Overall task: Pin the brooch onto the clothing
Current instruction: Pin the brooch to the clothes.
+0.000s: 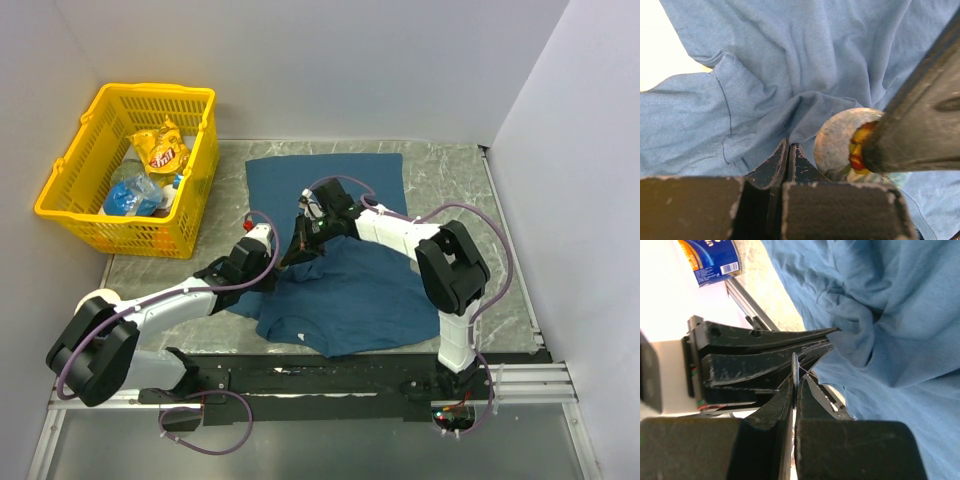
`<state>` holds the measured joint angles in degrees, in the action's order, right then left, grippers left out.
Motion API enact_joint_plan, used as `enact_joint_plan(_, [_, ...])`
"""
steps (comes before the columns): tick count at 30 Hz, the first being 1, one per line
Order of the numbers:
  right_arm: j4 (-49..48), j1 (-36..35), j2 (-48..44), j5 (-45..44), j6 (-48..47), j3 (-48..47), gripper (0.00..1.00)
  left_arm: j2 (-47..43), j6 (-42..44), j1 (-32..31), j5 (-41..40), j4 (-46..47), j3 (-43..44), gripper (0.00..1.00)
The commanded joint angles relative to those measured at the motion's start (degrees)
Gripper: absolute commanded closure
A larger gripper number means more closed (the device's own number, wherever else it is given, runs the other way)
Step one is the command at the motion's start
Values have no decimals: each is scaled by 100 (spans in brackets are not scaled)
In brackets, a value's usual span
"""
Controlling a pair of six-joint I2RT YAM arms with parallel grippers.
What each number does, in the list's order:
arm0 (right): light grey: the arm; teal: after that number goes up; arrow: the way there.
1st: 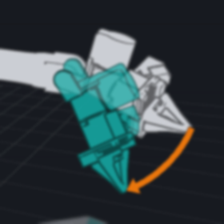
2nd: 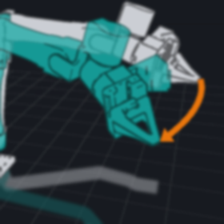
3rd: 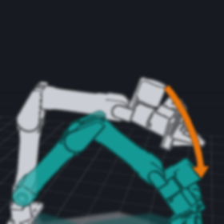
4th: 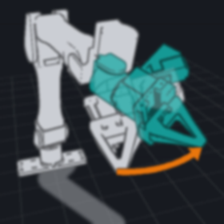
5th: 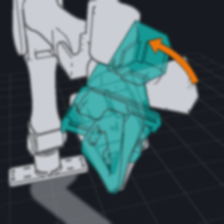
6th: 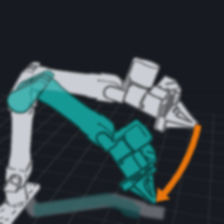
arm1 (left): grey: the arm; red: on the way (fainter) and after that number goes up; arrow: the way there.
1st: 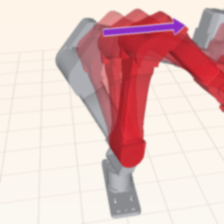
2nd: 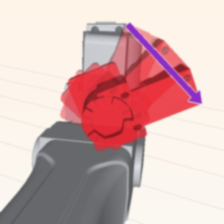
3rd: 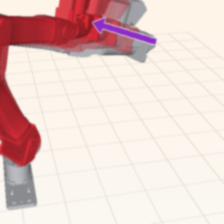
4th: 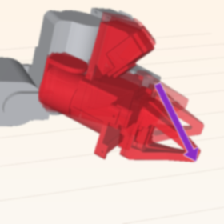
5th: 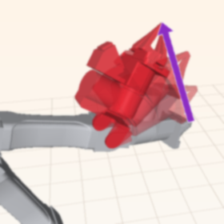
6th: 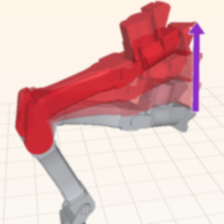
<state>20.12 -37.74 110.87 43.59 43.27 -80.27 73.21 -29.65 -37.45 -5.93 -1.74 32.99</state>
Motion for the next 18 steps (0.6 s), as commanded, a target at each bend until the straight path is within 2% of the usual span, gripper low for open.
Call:
enact_joint_plan(1, [-289, -41, 163, 0, 50, 73, 100, -158, -67, -43, -110, 95, 23, 99])
enact_joint_plan(18, [-465, 56, 436, -307, -230, 29, 100, -193, -94, -87, -101, 86, 5, 99])
